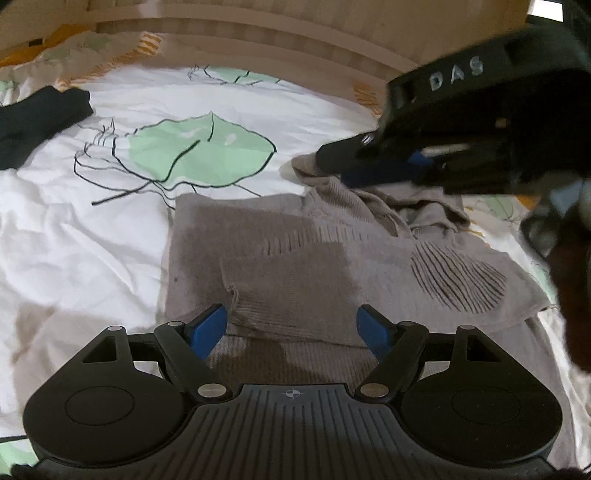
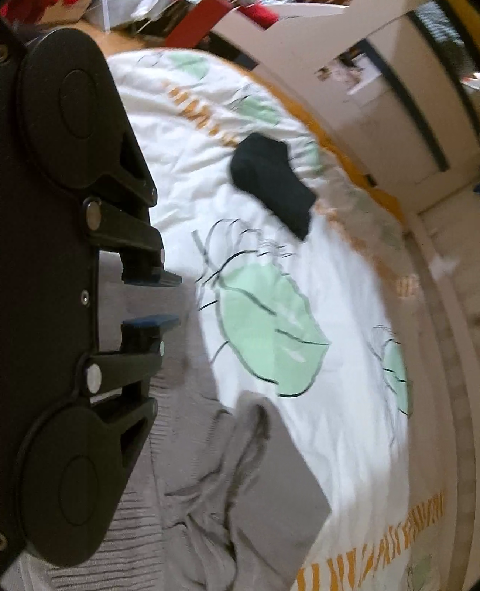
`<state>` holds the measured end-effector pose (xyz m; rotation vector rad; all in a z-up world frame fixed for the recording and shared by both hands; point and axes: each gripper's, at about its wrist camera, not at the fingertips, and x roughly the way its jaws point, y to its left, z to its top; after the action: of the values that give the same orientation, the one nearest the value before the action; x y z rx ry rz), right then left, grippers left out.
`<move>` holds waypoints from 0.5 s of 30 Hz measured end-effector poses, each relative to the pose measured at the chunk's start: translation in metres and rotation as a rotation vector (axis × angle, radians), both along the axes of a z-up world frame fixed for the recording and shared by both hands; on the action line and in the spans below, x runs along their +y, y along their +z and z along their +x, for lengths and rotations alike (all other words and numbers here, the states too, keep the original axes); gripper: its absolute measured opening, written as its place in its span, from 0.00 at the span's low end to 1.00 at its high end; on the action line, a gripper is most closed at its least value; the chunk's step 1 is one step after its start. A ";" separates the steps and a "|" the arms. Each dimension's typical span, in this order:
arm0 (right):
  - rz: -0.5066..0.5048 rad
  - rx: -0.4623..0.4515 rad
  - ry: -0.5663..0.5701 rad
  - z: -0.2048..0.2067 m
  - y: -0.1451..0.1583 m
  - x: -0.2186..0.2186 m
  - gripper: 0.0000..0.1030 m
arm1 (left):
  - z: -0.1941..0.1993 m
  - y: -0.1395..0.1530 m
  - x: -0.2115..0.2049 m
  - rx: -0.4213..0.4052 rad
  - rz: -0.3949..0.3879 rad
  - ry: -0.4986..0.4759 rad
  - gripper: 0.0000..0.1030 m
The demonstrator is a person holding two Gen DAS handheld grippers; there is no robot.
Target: Fold large clothes
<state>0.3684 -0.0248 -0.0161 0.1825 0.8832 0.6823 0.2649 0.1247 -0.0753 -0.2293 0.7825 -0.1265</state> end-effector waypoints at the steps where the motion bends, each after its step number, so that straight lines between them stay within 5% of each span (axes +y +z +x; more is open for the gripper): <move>1: -0.008 0.000 0.007 -0.001 -0.002 -0.001 0.37 | 0.000 -0.001 0.000 0.003 -0.004 0.001 0.74; 4: -0.014 -0.021 0.000 -0.004 -0.006 -0.012 0.52 | 0.000 -0.003 0.001 0.001 -0.012 0.005 0.74; 15: -0.109 -0.082 -0.181 -0.026 -0.020 -0.155 0.58 | 0.003 -0.005 -0.002 -0.031 -0.007 0.019 0.74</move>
<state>0.3427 -0.1801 -0.0357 0.1342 0.8122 0.4684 0.2677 0.1223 -0.0804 -0.2413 0.7491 -0.1148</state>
